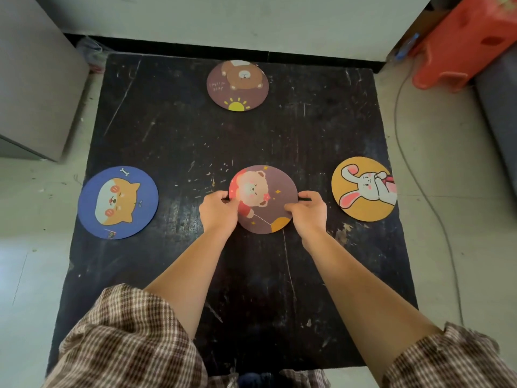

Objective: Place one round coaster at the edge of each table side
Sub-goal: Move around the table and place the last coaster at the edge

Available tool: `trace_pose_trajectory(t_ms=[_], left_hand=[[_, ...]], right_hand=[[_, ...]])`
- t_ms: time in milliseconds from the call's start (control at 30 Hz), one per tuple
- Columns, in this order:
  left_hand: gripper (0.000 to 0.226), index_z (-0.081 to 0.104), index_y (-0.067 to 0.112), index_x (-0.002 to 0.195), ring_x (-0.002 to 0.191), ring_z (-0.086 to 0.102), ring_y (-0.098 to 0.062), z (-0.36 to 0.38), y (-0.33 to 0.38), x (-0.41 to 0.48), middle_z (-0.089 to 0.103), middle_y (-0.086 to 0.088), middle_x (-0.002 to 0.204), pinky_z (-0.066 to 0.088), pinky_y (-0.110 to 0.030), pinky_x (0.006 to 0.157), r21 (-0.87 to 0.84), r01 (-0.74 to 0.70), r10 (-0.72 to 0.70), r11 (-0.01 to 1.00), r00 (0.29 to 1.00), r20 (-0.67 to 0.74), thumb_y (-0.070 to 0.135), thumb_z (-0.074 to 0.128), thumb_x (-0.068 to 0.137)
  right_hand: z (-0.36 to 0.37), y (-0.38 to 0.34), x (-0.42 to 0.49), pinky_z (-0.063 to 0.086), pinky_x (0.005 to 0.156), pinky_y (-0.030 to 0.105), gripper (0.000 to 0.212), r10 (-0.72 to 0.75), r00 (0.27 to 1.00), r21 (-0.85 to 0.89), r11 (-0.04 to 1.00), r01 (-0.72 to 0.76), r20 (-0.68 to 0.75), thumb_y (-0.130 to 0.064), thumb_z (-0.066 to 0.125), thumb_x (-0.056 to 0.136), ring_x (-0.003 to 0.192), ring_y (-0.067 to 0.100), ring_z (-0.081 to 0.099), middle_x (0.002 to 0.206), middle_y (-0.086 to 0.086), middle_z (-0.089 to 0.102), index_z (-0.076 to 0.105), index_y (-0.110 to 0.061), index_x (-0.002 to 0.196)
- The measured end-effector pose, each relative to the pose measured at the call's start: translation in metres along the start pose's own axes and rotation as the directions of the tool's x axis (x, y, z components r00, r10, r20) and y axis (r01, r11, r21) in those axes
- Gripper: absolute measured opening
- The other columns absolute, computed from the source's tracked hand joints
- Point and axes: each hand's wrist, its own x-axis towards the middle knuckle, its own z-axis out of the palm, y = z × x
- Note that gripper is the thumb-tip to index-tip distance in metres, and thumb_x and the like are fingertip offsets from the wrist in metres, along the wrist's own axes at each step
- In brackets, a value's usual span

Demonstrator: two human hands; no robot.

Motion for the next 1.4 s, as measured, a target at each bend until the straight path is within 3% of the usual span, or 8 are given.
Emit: trace_pose_trajectory(t_ms=[100, 233, 367, 500, 633, 767, 1100, 1400], left_hand=[[0.011, 0.069, 0.012, 0.091, 0.064, 0.059, -0.013, 0.0, -0.005, -0.003, 0.066, -0.002, 0.077, 0.053, -0.029, 0.061, -0.234, 0.153, -0.139, 0.96, 0.988, 0.073, 0.015, 0.062, 0.083], [0.008, 0.064, 0.012, 0.094, 0.062, 0.056, -0.011, -0.002, -0.019, -0.014, 0.06, -0.002, 0.071, 0.05, -0.021, 0.056, -0.407, 0.304, -0.245, 0.862, 0.951, 0.19, 0.01, 0.061, 0.086], [0.003, 0.062, 0.008, 0.084, 0.06, 0.06, -0.013, -0.006, -0.034, -0.037, 0.062, -0.005, 0.069, 0.052, -0.023, 0.059, -0.421, 0.326, -0.199, 0.846, 0.927, 0.319, 0.005, 0.062, 0.084], [0.009, 0.062, 0.014, 0.07, 0.057, 0.062, -0.01, -0.015, -0.05, -0.059, 0.066, -0.003, 0.063, 0.049, -0.021, 0.053, -0.407, 0.351, -0.191, 0.843, 0.903, 0.384, 0.015, 0.07, 0.074], [0.012, 0.069, 0.015, 0.076, 0.063, 0.063, -0.011, -0.02, -0.064, -0.08, 0.068, 0.003, 0.066, 0.052, -0.028, 0.059, -0.492, 0.365, -0.244, 0.791, 0.924, 0.293, 0.027, 0.071, 0.074], [0.017, 0.073, 0.01, 0.087, 0.07, 0.061, -0.015, -0.021, -0.087, -0.107, 0.068, 0.001, 0.073, 0.051, -0.033, 0.069, -0.404, 0.266, -0.222, 0.875, 0.963, 0.153, 0.025, 0.068, 0.081], [0.033, 0.069, 0.008, 0.103, 0.084, 0.066, -0.016, -0.023, -0.132, -0.174, 0.071, -0.001, 0.084, 0.053, -0.038, 0.086, -0.283, 0.152, -0.134, 0.947, 0.988, 0.079, 0.013, 0.078, 0.072], [0.024, 0.071, 0.014, 0.098, 0.081, 0.065, -0.018, -0.033, -0.154, -0.199, 0.072, -0.004, 0.085, 0.05, -0.03, 0.075, -0.157, 0.072, -0.071, 0.985, 0.997, 0.013, 0.016, 0.075, 0.075]], right_hand=[[-0.001, 0.001, -0.003, 0.055, 0.083, 0.036, 0.05, 0.072, 0.997, 0.133, 0.988, -0.072, 0.009, -0.008, 0.072, 0.078, 0.096, 0.021, 0.062, 0.106, 0.003, 0.062, 0.054, -0.019, 0.123], [-0.009, 0.013, -0.01, 0.058, 0.073, 0.033, 0.027, 0.155, 0.981, 0.182, 0.968, -0.174, 0.118, -0.014, 0.07, 0.08, 0.086, 0.022, 0.068, 0.102, 0.01, 0.069, 0.063, -0.012, 0.106], [-0.016, 0.022, -0.018, 0.058, 0.056, 0.027, 0.027, 0.077, 0.975, 0.093, 0.991, -0.098, 0.207, -0.007, 0.062, 0.088, 0.067, 0.019, 0.072, 0.094, 0.01, 0.069, 0.059, -0.021, 0.111], [-0.03, 0.027, -0.023, 0.055, 0.055, 0.028, 0.031, 0.031, 0.967, 0.011, 0.999, -0.035, 0.251, -0.002, 0.054, 0.091, 0.064, 0.017, 0.065, 0.089, 0.01, 0.067, 0.06, -0.021, 0.115], [-0.052, 0.04, -0.032, 0.05, 0.056, 0.029, 0.034, 0.007, 0.918, -0.123, 0.991, 0.045, 0.396, -0.001, 0.052, 0.09, 0.064, 0.018, 0.059, 0.083, 0.009, 0.063, 0.062, -0.021, 0.115], [-0.07, 0.063, -0.047, 0.047, 0.056, 0.028, 0.032, -0.013, 0.867, -0.217, 0.966, 0.14, 0.498, -0.003, 0.051, 0.088, 0.065, 0.018, 0.056, 0.083, 0.011, 0.065, 0.065, -0.021, 0.11], [-0.094, 0.126, -0.084, 0.047, 0.051, 0.023, 0.013, -0.056, 0.902, -0.232, 0.958, 0.17, 0.429, -0.011, 0.065, 0.086, 0.057, 0.011, 0.056, 0.072, 0.002, 0.066, 0.069, -0.019, 0.096], [-0.084, 0.155, -0.108, 0.054, 0.068, 0.031, 0.032, -0.066, 0.917, -0.226, 0.96, 0.167, 0.394, -0.002, 0.067, 0.079, 0.077, 0.016, 0.064, 0.089, 0.006, 0.07, 0.065, -0.015, 0.109]])
